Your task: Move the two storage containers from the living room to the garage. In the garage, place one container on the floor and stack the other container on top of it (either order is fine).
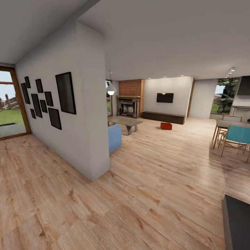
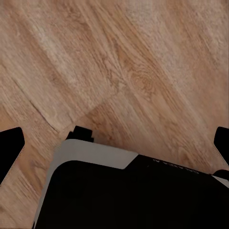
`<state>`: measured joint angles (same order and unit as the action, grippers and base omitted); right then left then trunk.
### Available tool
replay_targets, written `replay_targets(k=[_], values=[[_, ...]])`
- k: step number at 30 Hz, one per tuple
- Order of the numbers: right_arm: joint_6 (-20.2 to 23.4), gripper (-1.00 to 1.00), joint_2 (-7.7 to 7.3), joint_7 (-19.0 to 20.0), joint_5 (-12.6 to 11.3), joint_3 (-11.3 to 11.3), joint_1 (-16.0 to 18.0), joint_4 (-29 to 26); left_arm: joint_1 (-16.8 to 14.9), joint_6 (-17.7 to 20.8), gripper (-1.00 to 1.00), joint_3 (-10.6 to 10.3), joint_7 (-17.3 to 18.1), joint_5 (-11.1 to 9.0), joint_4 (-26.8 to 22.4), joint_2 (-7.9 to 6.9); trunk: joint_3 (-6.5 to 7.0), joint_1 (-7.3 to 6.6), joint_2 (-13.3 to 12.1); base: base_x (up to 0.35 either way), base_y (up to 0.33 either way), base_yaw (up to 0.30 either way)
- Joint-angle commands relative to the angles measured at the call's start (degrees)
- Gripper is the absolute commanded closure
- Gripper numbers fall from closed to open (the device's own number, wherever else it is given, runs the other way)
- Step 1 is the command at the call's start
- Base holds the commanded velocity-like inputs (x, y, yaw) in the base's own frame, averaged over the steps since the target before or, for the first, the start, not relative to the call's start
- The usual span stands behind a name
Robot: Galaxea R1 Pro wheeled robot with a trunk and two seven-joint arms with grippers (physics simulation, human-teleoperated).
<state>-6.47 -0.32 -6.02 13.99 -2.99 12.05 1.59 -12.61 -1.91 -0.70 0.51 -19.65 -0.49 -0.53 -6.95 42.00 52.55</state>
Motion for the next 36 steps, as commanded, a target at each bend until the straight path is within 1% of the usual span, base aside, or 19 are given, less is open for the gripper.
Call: replay_targets(k=[1, 6, 11, 36], values=[[-0.36, -1.00, -0.05, -0.26, 0.44, -0.38, 0.08, 0.17, -0.05, -0.18, -1.00, -0.09, 0.04, -0.30, 0.05, 0.00, -0.08, 0.04, 0.05, 0.324, 0.093, 0.000], [-0.43, -1.00, -0.13, -0.42, -0.25, -0.73, 0.08, 0.17, -0.05, -0.20, -1.00, -0.09, 0.02, -0.30, 0.05, 0.00, -0.08, 0.04, 0.05, 0.324, 0.084, 0.000], [-0.30, -1.00, 0.17, -0.07, -0.06, -0.59, 0.08, 0.20, -0.05, -0.20, -1.00, -0.09, 0.01, -0.30, 0.05, 0.00, -0.08, 0.04, 0.05, 0.324, 0.018, -0.075], [-0.18, -1.00, 0.07, -0.05, 0.16, -0.44, 0.08, 0.19, -0.05, -0.20, -1.00, -0.09, 0.02, -0.30, 0.05, 0.00, -0.08, 0.04, 0.05, 0.324, 0.000, -0.244]])
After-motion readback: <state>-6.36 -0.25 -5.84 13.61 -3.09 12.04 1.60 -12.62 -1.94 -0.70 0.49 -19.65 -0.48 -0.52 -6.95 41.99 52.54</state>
